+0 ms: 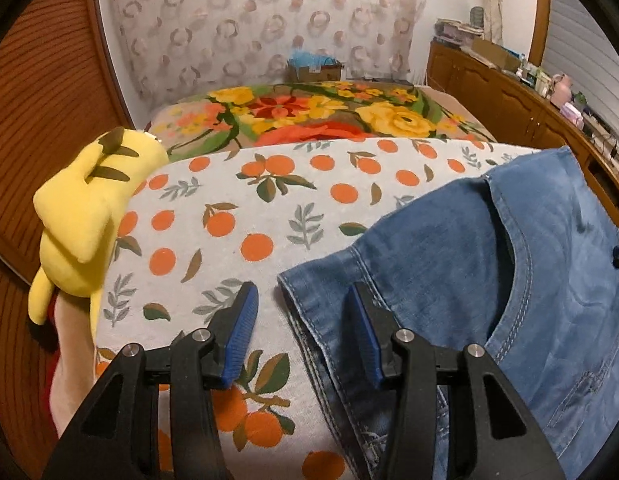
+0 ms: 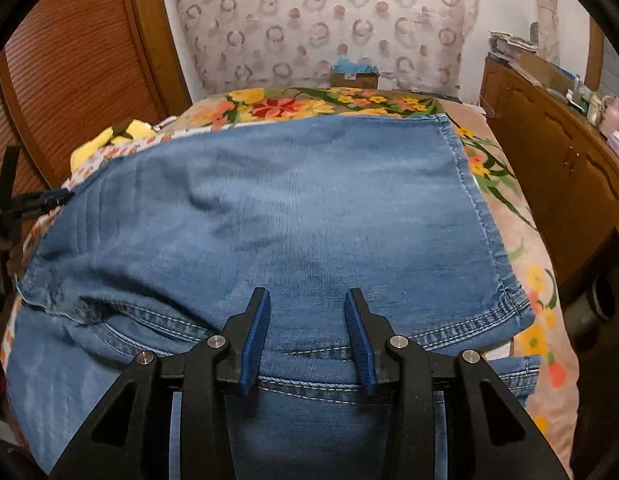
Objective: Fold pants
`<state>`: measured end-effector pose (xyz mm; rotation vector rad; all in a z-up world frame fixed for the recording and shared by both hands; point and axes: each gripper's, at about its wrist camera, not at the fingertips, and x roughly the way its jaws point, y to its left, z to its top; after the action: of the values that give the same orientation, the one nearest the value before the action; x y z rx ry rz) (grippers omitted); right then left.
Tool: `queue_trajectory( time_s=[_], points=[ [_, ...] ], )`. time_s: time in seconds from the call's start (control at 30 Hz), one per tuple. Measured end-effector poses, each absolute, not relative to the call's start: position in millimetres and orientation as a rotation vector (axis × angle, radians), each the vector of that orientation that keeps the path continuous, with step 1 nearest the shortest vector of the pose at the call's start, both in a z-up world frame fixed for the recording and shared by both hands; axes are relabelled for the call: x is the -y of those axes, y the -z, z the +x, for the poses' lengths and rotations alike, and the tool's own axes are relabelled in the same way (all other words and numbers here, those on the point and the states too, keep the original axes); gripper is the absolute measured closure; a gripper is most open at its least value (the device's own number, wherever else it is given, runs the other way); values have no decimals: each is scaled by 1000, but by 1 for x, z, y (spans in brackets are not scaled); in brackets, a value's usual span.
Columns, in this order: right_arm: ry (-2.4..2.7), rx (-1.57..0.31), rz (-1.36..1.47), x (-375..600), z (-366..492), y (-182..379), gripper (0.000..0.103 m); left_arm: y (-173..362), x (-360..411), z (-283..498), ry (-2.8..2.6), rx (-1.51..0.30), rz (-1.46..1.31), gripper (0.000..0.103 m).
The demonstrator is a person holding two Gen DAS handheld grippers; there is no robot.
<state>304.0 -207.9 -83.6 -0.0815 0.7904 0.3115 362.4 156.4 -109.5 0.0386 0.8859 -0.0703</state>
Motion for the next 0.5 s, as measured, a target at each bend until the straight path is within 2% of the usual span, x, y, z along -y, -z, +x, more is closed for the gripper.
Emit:
queue_trajectory(
  time_s=[0.2,0.23,0.27,0.3,0.37,0.43,0.5],
  points=[
    [-286,-760,-146,201,307,89,62,109,-159,369,102,-890,0,55],
    [-286,-759,-148,200,306,90,62,108,-159,370,105,-887,-3,58],
    [-289,-760,-144,199,306,90,62,108,-158,369,118,-882,-2,66],
    [-294,-760,-135,199,307,90,62,107,-155,368,126,-879,5,66],
    [-298,-759,-129,199,306,90,62,105,-147,364,108,-863,60,80],
    [-293,-758,-137,197,305,91,62,103,-145,362,98,-848,87,88],
    [-293,-758,-141,199,305,91,62,98,-146,359,110,-824,86,89]
  ],
)
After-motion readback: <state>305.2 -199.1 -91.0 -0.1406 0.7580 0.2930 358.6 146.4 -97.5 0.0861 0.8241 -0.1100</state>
